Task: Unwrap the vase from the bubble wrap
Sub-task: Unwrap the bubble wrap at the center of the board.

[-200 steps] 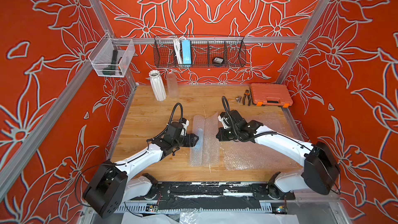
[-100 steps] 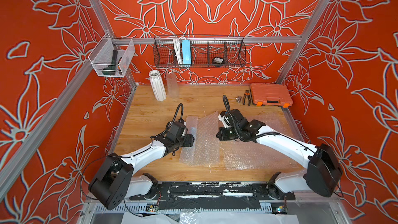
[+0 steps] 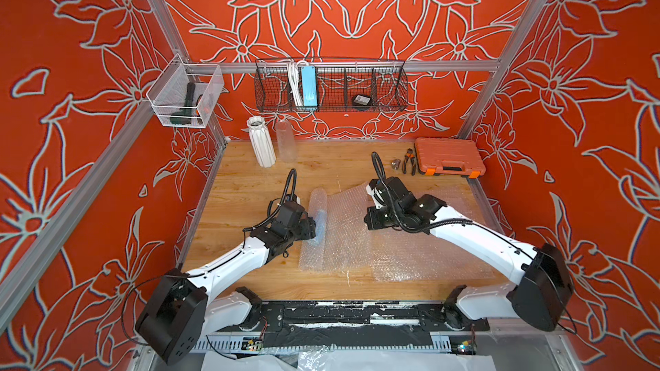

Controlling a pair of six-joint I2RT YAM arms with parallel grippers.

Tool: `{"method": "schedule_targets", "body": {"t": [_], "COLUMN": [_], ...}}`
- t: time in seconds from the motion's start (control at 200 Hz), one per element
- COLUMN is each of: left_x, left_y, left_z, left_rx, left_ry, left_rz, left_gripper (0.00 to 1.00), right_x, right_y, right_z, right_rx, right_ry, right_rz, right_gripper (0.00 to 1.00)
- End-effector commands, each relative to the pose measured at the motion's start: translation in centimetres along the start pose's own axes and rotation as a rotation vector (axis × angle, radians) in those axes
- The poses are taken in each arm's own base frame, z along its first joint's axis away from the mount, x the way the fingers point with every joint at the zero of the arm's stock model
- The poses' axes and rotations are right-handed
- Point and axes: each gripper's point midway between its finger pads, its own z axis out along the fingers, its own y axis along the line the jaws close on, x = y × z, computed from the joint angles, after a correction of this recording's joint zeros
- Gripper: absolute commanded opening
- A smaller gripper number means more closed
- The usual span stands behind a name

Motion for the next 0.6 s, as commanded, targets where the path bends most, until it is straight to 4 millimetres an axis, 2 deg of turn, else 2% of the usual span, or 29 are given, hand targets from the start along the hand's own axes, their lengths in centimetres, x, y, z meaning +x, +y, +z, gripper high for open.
{"method": "schedule_targets", "body": {"t": [0.0, 0.075, 0.14, 0.205, 0.27, 0.445, 0.595], "left_x": [-1.4, -2.2, -2.6, -2.2, -1.6, -0.3, 0.3], "left_y": [0.3, -0.9, -3.0, -5.6, -6.8, -5.5, -5.5], "left_z": [-1.2, -1.9, -2.4, -2.8, -2.6, 0.0, 1.3], "left_rx": [-0.027, 0.027, 0.137, 0.272, 0.334, 0.226, 0.183], "left_ry": [-0.049, -0.064, -0.061, -0.026, 0.028, 0.135, 0.180], "left_rz": [-0.002, 0.015, 0.059, 0.100, 0.115, 0.114, 0.157], "left_gripper": [0.76, 0.76, 0.76, 0.76, 0.76, 0.76, 0.75], "right_x": [-0.5, -0.6, -0.7, -0.7, -0.9, -1.0, -0.8], "right_y": [-0.8, -0.8, -0.8, -0.5, -0.2, 0.6, 0.7], "right_z": [-0.9, -1.0, -1.1, -1.2, -1.3, -1.4, -1.3], "right_rx": [0.056, 0.059, 0.059, 0.046, 0.029, -0.015, -0.026], "right_ry": [-0.016, -0.017, -0.021, -0.025, -0.029, -0.035, -0.029], "right_rz": [-0.020, -0.023, -0.028, -0.034, -0.036, -0.036, -0.032], "right_gripper": [0.00, 0.00, 0.00, 0.00, 0.00, 0.00, 0.00]}}
